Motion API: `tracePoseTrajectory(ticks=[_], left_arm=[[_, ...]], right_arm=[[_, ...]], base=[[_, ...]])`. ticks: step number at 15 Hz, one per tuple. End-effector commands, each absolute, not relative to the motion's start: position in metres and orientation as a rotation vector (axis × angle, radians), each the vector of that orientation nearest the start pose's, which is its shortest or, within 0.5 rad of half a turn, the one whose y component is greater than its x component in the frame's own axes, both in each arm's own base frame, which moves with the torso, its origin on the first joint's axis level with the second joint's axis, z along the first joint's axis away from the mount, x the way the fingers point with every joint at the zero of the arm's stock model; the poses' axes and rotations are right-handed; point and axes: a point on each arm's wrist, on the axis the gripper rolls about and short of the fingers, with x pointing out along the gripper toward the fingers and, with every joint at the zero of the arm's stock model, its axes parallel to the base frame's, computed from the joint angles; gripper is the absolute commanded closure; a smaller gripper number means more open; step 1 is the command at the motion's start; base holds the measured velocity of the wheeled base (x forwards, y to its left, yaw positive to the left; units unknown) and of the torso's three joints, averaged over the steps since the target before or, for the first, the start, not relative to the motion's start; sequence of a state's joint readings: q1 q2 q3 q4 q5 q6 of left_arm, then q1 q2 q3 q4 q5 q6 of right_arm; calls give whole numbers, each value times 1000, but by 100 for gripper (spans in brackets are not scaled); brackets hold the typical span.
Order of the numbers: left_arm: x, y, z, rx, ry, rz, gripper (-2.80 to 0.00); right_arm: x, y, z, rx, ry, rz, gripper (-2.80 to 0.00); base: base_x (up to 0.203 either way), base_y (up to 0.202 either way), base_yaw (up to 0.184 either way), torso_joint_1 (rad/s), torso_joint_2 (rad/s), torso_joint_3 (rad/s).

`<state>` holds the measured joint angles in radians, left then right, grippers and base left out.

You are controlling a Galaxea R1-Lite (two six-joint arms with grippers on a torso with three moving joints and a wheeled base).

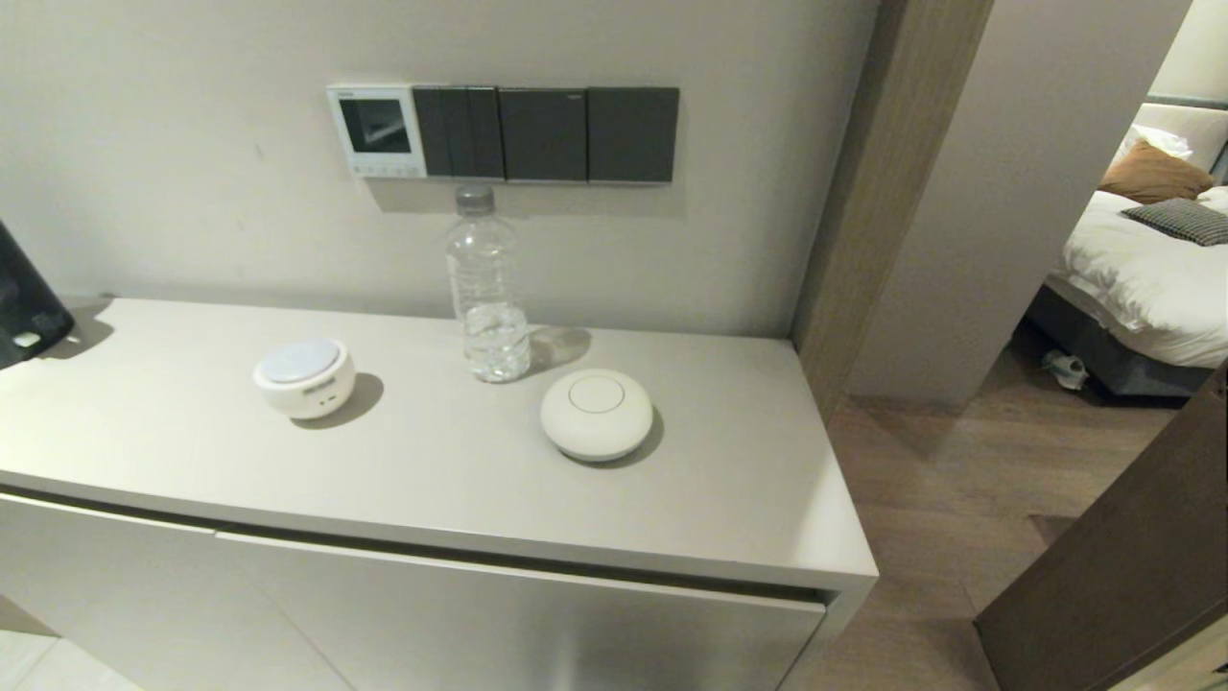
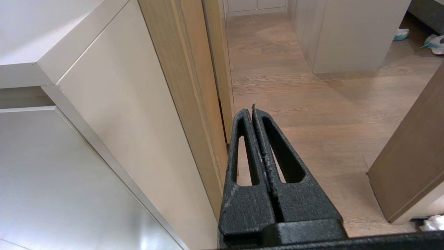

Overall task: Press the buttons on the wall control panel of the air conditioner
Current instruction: Turn on the central air conditioner

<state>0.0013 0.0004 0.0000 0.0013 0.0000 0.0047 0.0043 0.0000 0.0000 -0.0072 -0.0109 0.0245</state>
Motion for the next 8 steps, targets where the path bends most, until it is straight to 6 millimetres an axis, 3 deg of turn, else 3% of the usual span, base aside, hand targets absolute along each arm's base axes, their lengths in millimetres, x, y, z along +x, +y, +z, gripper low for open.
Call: tracePoseTrajectory(ticks=[1,8], left_arm=[[-23,0,75,5,2,2,0],[-23,0,75,5,2,2,0]], right_arm=[[-23,0,75,25,-5,-6,0],[-23,0,75,25,-5,-6,0]], base=[[0,0,0,0,0,0],[0,0,0,0,0,0]])
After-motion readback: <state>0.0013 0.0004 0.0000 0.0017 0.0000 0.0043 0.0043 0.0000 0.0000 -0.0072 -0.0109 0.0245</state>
